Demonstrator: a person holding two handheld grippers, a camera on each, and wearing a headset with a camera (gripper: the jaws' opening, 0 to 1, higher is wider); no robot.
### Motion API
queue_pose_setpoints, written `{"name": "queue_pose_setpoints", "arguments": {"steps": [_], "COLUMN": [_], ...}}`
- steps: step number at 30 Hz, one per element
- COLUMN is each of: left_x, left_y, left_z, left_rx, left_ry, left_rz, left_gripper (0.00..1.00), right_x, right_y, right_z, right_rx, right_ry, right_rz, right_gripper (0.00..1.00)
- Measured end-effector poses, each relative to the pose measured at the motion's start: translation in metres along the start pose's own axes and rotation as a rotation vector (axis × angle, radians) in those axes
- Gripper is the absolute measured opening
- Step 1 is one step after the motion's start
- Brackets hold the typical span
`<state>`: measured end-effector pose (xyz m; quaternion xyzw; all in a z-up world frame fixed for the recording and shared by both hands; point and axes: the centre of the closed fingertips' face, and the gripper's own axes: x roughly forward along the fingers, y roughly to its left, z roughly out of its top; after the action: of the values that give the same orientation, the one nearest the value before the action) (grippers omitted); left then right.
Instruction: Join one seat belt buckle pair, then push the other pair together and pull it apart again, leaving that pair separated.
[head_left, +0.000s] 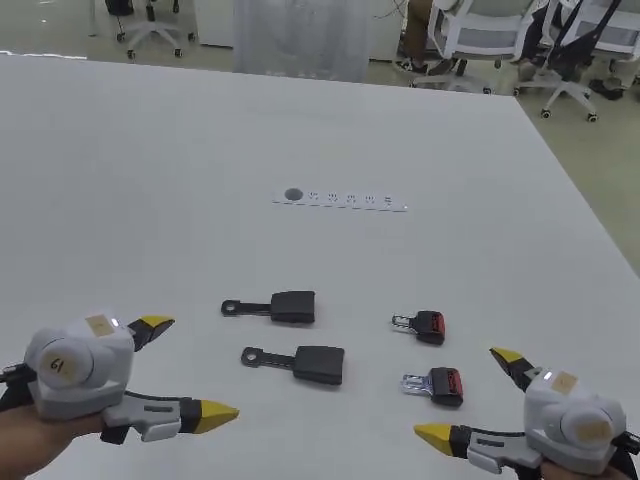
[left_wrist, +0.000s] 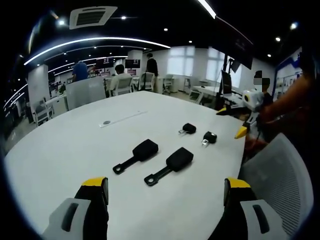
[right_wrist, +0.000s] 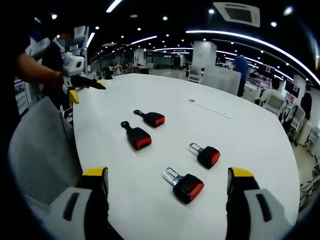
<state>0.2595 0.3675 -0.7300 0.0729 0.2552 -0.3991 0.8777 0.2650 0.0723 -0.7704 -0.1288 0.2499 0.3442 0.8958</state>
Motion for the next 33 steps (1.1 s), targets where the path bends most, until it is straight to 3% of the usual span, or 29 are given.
{"name": "queue_pose_setpoints", "arguments": {"steps": [18,26,33], "left_x": [0.006,0.014,0.028], "left_y": [-0.006,-0.008,-0.002], "left_z": [0.000,0.003,0.011], "left_rx": [0.018,0.035,0.040], "left_ry": [0.021,0.033,0.023], "left_rz": [-0.017,-0.030,-0.051], "left_gripper": [0.98,0.97,0.97], "right_x": [0.000,0.002,0.006], "right_y": [0.002,-0.001,-0.003], "right_z": [-0.006,-0.009,-0.009], "right_rx": [0.001,0.003,0.007], "right_ry": [0.017,0.025,0.036], "right_rz": [0.029,0.041,0.061], "right_gripper": [0.99,0.99,0.98]}}
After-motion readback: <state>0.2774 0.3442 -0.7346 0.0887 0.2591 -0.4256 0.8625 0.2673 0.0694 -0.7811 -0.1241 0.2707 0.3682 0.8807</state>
